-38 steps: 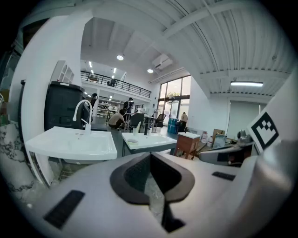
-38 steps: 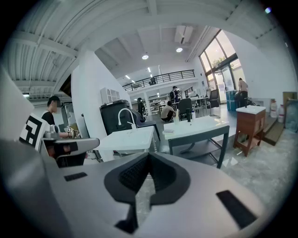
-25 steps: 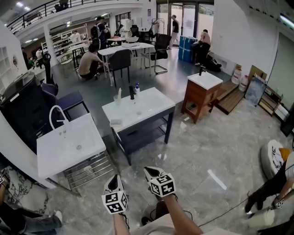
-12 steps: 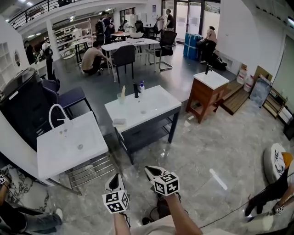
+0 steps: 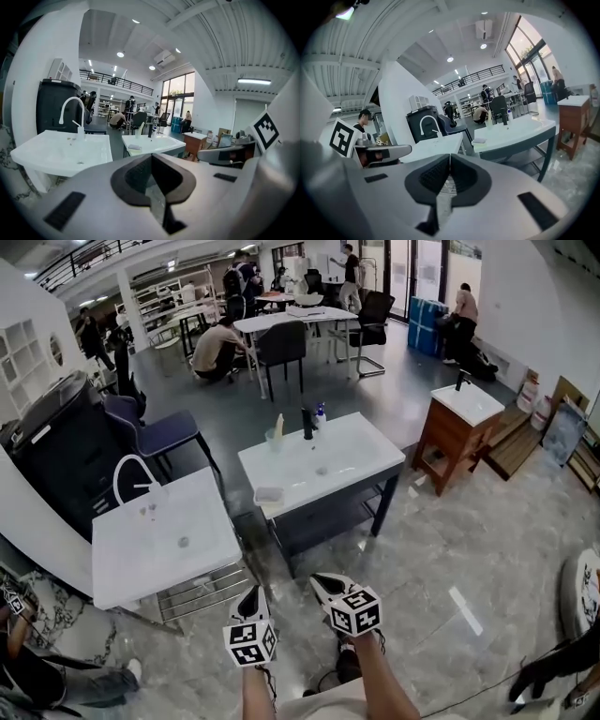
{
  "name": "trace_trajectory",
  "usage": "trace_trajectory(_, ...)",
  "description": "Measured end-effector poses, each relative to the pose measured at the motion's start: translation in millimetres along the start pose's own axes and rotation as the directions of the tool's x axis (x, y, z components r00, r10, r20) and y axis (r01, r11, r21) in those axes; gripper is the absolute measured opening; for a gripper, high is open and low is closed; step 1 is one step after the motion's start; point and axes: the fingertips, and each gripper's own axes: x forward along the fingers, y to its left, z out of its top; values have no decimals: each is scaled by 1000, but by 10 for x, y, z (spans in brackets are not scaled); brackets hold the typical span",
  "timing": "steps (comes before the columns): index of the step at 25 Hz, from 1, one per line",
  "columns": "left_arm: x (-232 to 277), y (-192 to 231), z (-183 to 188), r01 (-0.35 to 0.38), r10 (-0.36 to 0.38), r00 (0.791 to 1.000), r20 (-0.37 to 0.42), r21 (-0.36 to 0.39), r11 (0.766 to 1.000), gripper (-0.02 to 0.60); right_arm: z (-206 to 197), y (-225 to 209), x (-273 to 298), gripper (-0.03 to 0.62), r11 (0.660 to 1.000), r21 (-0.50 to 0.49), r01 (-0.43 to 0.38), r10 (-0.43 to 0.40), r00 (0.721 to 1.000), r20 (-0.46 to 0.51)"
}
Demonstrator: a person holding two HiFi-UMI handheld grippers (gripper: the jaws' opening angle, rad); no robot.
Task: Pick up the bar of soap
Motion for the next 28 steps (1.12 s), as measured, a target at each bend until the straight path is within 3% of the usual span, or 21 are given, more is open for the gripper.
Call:
trace_trajectory(7,545,23,341,-35,35,999,13,13,999,5,532,-498,294,6,998,41,-50,48,997,54)
trace_trajectory(13,929,13,512,-80,80,997,18,8,997,5,693,-925,497,6,995,54,-86,84,996,37)
trace_trajectory(19,1209,83,676,-150,150,988,36,-14,989,5,979,-1260,638,6,992,3,-122,122,990,68)
trace_trajectory(28,1359,51,494,-210,210,978,-16,-44,977,5,862,-1627,716,5,979,101,-178,176,984,29)
